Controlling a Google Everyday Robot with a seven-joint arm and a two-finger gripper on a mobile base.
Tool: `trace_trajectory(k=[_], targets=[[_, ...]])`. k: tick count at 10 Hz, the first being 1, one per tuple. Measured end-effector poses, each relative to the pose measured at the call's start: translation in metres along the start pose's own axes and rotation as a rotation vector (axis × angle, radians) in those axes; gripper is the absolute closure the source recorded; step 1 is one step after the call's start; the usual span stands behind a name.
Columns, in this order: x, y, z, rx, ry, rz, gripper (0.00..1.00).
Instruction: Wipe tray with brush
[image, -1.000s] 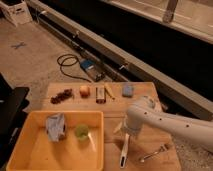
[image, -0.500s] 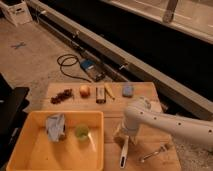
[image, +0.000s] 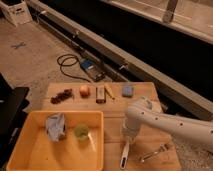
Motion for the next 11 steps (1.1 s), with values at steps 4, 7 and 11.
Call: trace_trajectory(k=[4, 7, 11], targets=[[0.003, -0.006, -0.017, -0.005, 0.121, 0.092, 1.00], [0.017, -0.015, -0.054, -0.043, 0.225, 0.139, 1.00], [0.054, -0.041, -0.123, -0.067, 0.329, 0.124, 1.00]])
